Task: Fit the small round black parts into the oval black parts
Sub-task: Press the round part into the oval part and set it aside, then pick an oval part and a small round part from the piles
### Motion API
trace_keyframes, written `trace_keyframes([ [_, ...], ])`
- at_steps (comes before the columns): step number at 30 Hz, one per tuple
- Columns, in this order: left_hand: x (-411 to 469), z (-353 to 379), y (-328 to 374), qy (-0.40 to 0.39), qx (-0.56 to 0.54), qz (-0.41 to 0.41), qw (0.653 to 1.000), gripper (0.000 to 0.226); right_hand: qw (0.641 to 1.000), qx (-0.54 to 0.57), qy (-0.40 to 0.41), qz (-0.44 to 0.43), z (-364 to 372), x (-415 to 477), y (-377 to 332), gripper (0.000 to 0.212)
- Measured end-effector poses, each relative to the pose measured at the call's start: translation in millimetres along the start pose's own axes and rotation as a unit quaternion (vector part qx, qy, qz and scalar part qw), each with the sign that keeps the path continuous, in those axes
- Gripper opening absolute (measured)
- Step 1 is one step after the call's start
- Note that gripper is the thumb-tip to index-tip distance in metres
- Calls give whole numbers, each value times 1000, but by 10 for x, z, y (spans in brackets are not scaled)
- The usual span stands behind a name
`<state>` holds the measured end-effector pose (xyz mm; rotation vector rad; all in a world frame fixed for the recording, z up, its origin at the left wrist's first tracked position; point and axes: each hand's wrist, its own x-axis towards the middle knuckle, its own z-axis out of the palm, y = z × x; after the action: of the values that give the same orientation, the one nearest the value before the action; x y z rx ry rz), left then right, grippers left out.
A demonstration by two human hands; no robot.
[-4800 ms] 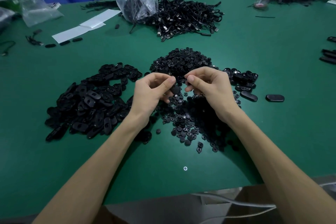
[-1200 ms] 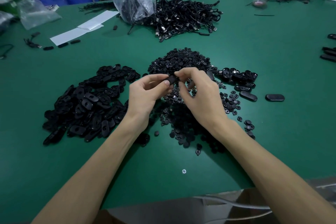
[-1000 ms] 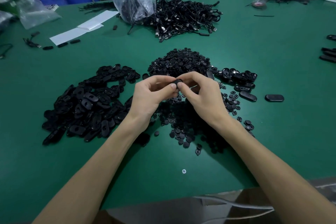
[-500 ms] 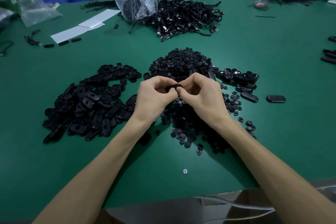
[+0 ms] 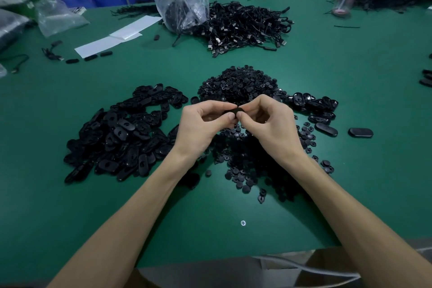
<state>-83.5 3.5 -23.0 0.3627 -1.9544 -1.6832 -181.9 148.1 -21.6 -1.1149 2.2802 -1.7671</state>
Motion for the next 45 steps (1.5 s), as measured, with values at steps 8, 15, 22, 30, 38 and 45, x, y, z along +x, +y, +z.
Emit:
trace_keyframes([
  [8, 9, -17, -8, 19, 173, 76, 982, 19, 999, -31, 20, 1, -50, 37, -16, 6],
  [15, 214, -419, -148, 52, 521, -65, 850, 55, 936, -297, 175, 74, -403, 192, 205, 12],
  [22, 241, -485, -236, 64, 582, -62, 808, 55, 897, -396, 142, 134, -490, 202, 297, 25],
  [30, 209, -450, -211, 84, 566, -48, 819, 50, 927, -354, 112, 48, -340, 191, 263, 25],
  [38, 187, -397, -132, 126, 467, 16, 875, 41, 960, -257, -103, -28, -132, 119, 216, 46],
  [45, 132, -282, -44, 107, 374, 121, 913, 17, 961, -246, -118, -40, -104, 109, 204, 18],
])
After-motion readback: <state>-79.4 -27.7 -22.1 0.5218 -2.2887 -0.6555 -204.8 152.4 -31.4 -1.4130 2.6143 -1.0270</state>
